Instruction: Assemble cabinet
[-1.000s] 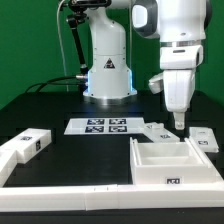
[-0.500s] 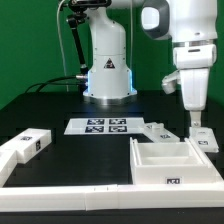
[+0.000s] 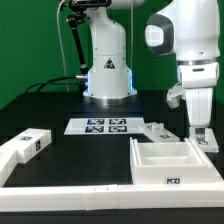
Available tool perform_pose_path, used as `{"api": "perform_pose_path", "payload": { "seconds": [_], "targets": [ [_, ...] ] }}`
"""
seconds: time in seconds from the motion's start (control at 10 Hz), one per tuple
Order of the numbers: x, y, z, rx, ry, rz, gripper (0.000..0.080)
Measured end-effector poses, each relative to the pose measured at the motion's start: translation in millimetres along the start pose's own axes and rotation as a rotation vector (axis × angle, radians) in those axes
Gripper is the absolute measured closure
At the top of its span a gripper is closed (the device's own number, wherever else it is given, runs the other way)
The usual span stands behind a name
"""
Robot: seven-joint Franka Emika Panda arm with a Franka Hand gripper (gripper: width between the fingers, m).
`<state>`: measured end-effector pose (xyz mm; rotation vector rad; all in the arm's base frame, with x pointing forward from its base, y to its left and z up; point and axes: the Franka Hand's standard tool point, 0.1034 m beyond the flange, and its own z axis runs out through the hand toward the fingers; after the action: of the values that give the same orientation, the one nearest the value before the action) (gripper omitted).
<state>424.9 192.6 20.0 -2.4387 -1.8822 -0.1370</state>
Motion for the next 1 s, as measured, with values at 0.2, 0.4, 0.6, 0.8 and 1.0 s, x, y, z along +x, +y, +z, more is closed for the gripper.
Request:
{"api": "perform_pose_path", "payload": {
  "seconds": [0.2, 0.4, 0.6, 0.8, 1.0],
  "targets": [
    [1.0, -4.8, 5.4, 0.011, -0.004, 0.012, 0.0002],
    [0.1, -6.7, 8.0, 0.017, -0.006, 0.014, 0.0002],
    [-0.4, -7.3, 8.6, 0.018, -0.007, 0.014, 0.0091],
    [-0.8, -7.8, 9.2, 0.020, -0.007, 0.014, 0.0427],
    [-1.3, -7.9, 9.6, 0.021, -0.008, 0.015, 0.0623]
  ]
}}
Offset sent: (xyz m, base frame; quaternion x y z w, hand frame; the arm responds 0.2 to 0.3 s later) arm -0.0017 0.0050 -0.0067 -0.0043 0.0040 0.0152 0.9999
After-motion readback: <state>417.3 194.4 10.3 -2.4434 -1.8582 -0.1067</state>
